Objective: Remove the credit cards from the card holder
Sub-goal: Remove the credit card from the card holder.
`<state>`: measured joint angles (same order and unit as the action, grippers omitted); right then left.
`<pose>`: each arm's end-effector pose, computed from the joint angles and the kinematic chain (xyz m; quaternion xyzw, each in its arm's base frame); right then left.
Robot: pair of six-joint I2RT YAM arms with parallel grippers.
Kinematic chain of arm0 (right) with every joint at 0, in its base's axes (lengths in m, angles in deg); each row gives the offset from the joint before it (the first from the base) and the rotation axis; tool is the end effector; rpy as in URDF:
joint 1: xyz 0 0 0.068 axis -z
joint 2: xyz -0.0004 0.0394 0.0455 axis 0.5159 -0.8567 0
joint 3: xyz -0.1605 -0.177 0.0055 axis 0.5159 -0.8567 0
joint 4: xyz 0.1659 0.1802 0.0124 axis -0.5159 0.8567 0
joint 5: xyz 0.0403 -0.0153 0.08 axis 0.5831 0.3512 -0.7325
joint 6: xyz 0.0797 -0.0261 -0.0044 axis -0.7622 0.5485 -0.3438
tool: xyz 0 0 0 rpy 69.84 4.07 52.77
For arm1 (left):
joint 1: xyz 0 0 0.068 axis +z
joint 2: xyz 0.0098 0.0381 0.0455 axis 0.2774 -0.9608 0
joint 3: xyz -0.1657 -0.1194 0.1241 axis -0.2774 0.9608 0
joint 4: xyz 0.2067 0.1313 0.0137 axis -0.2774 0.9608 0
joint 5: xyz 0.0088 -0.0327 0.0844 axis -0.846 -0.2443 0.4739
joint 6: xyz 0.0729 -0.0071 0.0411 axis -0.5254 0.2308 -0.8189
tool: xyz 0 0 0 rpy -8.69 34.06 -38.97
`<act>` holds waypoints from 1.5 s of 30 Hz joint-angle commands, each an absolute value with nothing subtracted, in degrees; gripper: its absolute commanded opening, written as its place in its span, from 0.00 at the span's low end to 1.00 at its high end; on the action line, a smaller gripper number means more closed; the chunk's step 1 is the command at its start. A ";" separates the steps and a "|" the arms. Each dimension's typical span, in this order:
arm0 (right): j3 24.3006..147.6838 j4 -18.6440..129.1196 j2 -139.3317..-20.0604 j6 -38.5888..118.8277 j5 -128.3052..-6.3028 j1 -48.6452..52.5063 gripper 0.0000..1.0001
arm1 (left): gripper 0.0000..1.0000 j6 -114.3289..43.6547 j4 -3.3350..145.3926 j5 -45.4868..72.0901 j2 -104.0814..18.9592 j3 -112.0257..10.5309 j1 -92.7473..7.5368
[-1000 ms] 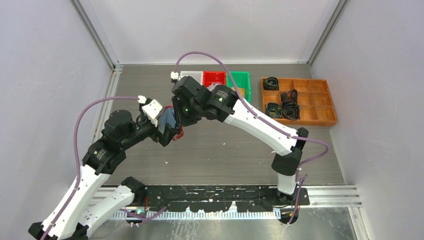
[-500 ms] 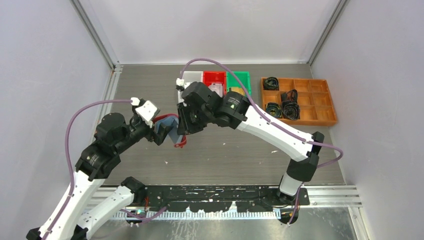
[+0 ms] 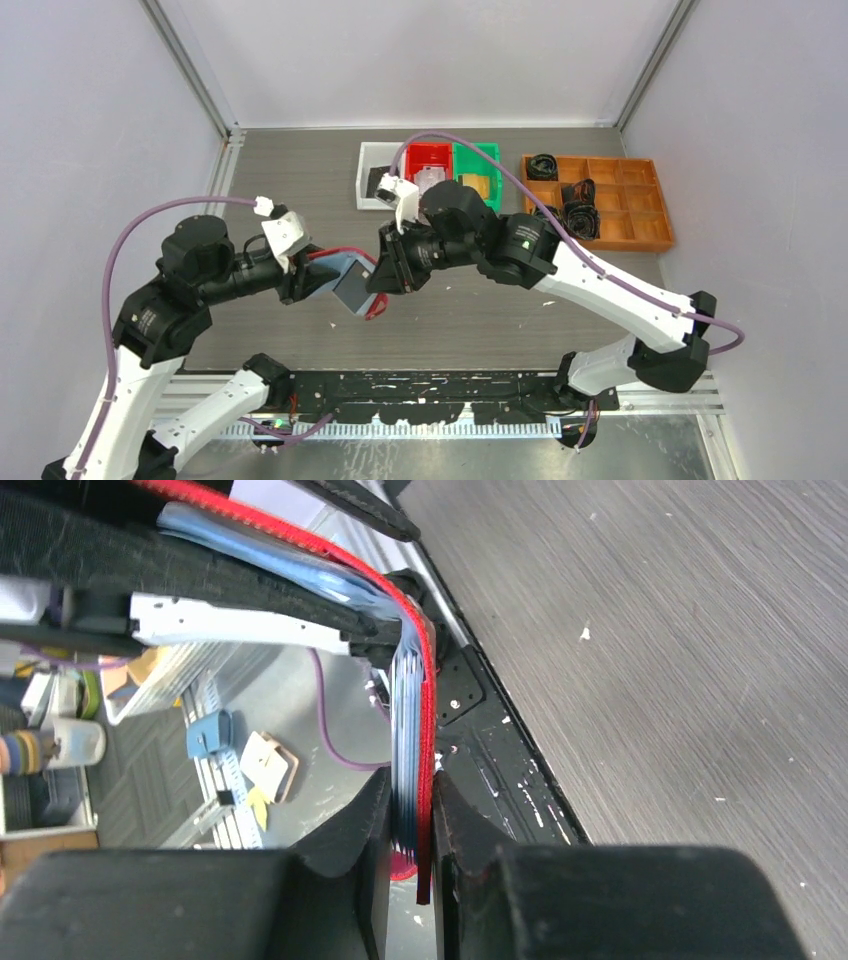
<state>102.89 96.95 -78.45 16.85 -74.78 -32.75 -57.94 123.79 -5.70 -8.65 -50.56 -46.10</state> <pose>0.1216 0.2906 0.3756 -0.3118 0.8008 0.4419 0.2573 0.1089 -0.1017 0.3843 0.4055 0.6991 -0.2822 0.5168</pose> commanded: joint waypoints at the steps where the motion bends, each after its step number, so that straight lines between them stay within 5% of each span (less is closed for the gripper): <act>1: 96.88 84.13 -71.68 22.63 -81.70 -33.05 0.00 | 0.31 -58.88 132.56 -15.15 -11.64 -56.28 -46.10; 10: 86.20 75.18 -64.64 24.55 -87.31 -32.00 0.01 | 0.17 -62.48 135.14 -13.58 -12.90 -61.95 -46.19; 16: 81.22 68.56 -62.24 23.20 -91.46 -30.55 0.01 | 0.00 -60.49 135.70 -16.92 -13.66 -63.18 -46.12; 25: 73.14 50.26 -60.63 11.51 -105.02 -23.63 0.00 | 0.00 -58.71 137.46 -19.02 -15.97 -67.00 -46.16; 36: 72.22 47.96 -61.88 10.40 -106.96 -22.02 0.02 | 0.00 -58.11 138.71 -20.94 -17.23 -68.93 -46.14; 40: 77.18 56.48 -64.73 17.68 -103.31 -21.49 0.53 | 0.00 -61.19 142.33 -23.33 -18.77 -69.16 -46.16; 45: 87.44 66.48 -71.34 27.39 -103.03 -21.50 0.81 | 0.00 -65.11 146.39 -25.43 -21.23 -69.31 -46.16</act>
<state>79.31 61.49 -68.00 18.71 -103.19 -21.69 -61.75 143.41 -21.62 -19.47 -67.59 -46.13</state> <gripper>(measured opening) 0.744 0.049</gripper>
